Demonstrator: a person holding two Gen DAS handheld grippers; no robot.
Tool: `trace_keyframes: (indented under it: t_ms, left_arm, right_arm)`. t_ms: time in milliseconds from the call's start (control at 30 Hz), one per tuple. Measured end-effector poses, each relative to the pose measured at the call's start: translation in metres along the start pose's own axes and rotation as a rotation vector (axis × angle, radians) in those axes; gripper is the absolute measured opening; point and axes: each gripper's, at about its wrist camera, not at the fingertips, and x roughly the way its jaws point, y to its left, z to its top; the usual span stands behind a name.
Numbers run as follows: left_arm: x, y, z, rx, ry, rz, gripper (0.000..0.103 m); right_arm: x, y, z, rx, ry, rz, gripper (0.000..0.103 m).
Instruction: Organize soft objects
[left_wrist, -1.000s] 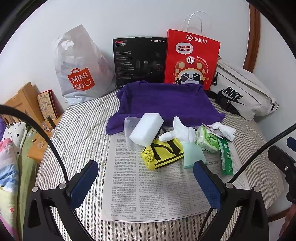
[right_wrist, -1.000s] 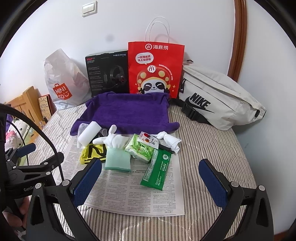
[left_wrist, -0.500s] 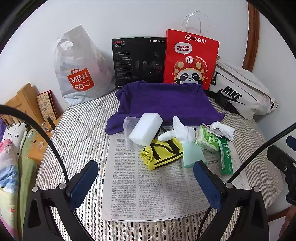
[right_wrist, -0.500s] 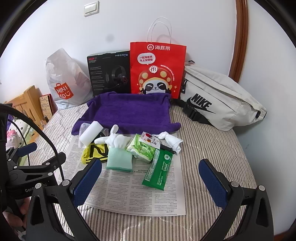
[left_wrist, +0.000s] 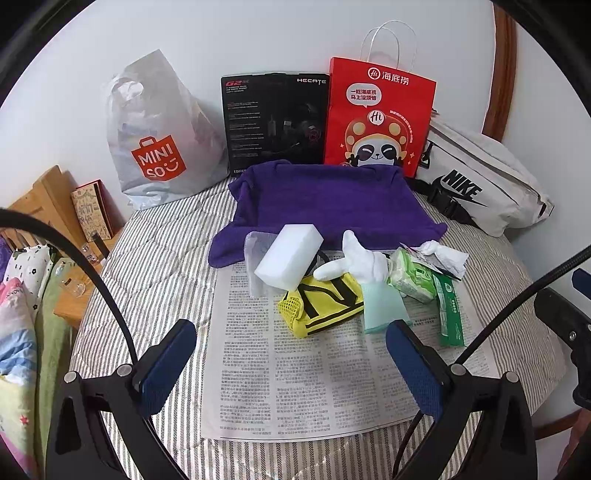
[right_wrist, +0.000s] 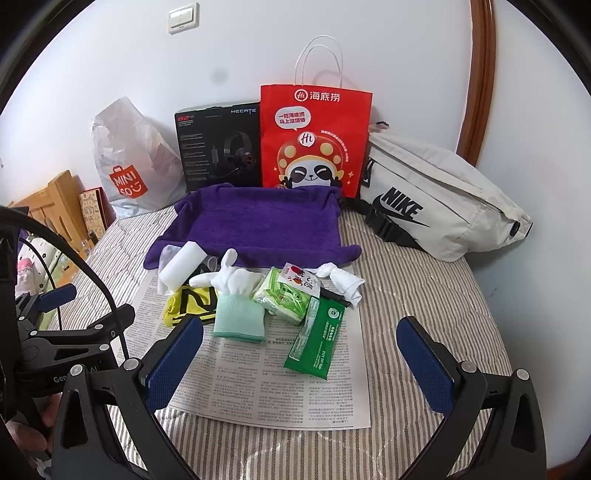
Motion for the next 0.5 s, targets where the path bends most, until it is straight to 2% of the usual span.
trace_keyframes:
  t_ms: [500]
  left_arm:
    - [-0.0002,0.0010,0.0028,0.008,-0.007,-0.012,0.103]
  right_arm:
    - [-0.0006,0.0002,-0.0006,0.005,0.001,0.006,0.103]
